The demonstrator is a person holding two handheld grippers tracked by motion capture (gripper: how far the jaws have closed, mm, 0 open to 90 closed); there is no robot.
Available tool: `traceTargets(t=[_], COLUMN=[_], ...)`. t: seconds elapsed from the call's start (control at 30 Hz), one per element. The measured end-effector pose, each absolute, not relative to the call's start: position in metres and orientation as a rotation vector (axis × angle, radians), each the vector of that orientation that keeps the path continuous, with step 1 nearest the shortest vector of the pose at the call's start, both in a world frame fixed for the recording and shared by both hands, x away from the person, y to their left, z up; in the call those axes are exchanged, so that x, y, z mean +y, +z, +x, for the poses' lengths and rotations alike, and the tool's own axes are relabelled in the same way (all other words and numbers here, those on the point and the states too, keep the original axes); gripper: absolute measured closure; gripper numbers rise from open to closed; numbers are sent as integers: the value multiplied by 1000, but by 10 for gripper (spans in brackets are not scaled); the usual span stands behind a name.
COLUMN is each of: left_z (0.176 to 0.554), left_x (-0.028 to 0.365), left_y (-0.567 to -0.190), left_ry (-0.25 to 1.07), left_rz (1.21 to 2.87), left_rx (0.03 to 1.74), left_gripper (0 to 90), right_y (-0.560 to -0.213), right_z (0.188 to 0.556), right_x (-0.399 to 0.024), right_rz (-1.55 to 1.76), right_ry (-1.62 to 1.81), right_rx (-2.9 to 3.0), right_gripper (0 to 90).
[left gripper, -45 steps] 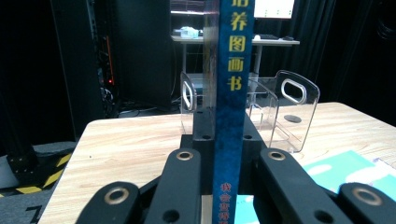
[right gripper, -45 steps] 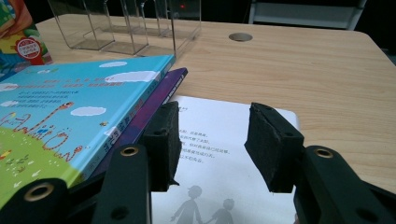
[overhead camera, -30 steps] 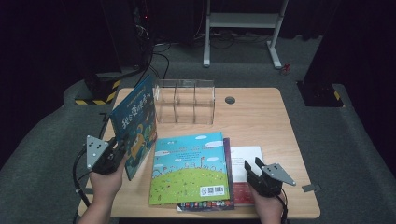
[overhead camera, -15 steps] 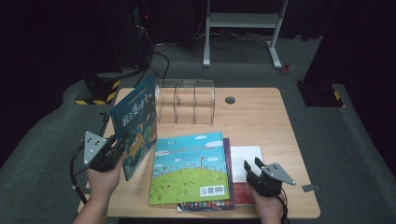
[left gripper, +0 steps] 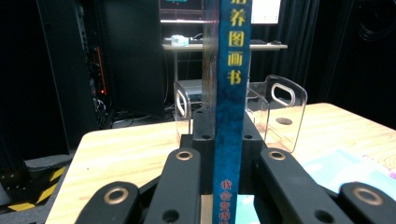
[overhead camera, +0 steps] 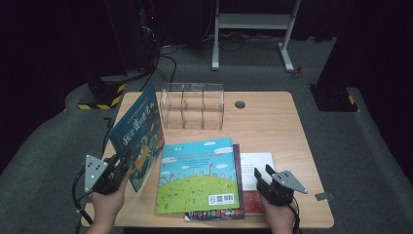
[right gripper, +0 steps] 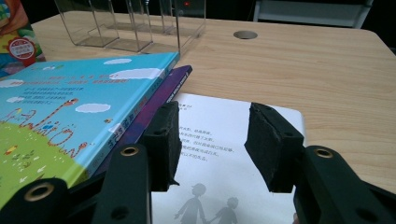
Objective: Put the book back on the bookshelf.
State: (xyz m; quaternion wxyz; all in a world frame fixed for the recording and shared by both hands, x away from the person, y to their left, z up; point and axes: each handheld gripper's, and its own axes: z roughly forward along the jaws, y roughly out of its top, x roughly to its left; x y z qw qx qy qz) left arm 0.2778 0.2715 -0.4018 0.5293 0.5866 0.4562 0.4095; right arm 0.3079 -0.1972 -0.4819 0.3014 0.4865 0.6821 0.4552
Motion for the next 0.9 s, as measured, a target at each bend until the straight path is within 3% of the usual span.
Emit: traceTargets(t=[0.53,0.9], left_z=[287,289], left_x=[270,274], left_y=[-412,-389], left_ry=[936,937], left_rz=[1439,1442], left_rx=[1105,1095], left_gripper=[813,719], right_y=[-482,-482], right_z=[308,308], right_x=[-197,-197], right_rz=[1290,1290], right_ry=[1210,1207], right_rx=[1811,1815], right_gripper=[537,536])
